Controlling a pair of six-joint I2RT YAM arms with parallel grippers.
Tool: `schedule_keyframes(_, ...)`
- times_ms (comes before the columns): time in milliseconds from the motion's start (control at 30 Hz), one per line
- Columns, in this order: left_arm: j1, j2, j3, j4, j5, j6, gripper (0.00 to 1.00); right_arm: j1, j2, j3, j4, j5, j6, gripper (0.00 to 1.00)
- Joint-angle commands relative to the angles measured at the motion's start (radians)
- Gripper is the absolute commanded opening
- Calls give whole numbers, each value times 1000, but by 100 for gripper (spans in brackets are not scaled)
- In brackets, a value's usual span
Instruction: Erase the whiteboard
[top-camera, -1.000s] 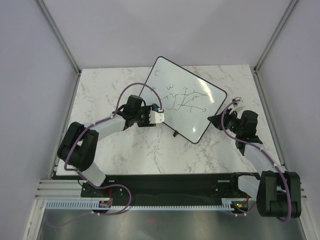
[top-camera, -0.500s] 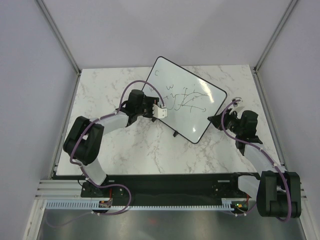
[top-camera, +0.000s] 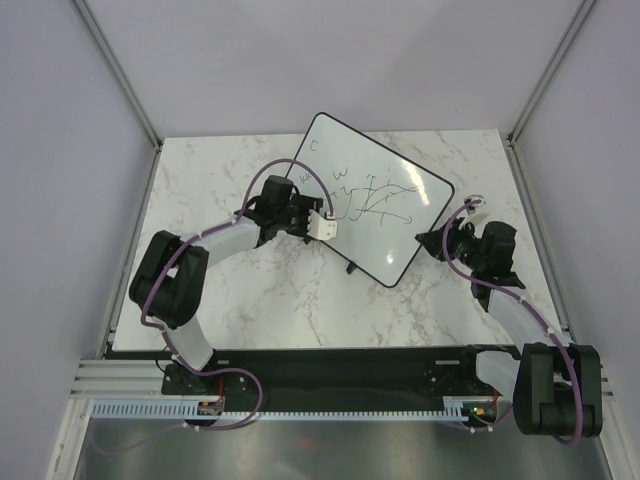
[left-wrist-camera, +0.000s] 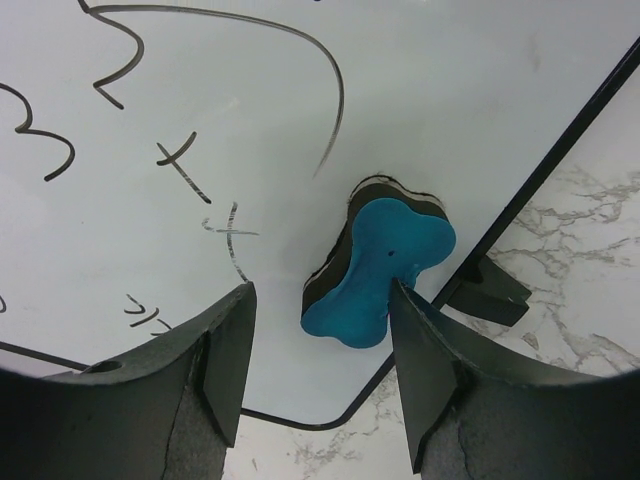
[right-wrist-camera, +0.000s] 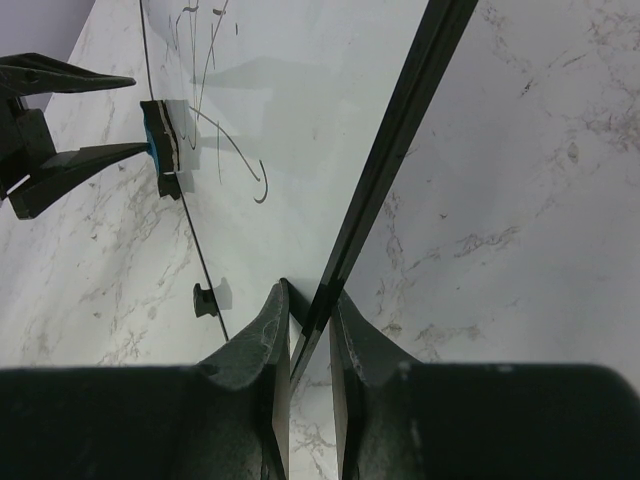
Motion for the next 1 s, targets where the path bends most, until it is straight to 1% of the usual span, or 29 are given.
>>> schedule_keyframes(0,-8,-15,47,-41,42,46,63,-11,-8,-8,30,81,-79,0)
schedule_keyframes(133,-8,-22,84,-41,42,46,63,-11,-7,-7,30,75,-78,0)
schedule_keyframes(267,-9,-42,70,-41,42,46,63,-12,-14,-10,26,76,-77,0)
schedule_keyframes(300,-11,-48,60,-111,20,22,63,-12,-16,-10,27,78,-78,0)
schedule_keyframes(367,-15,-65,11,-113,13,93,63,-12,-16,-10,26,78,-80,0)
schedule_keyframes(467,-17,-73,-36,-113,0,126,63,-12,-16,-11,26,75,-75,0)
schedule_keyframes(600,-17,-47,-7,-113,-7,91,63,-12,-14,-13,29,75,-74,0)
schedule_keyframes(733,-22,-26,33,-103,-12,78,64,-12,-16,-13,24,75,-74,0)
schedule_keyframes(967,-28,50,52,-103,-12,78,64,-12,-11,-8,18,78,-79,0)
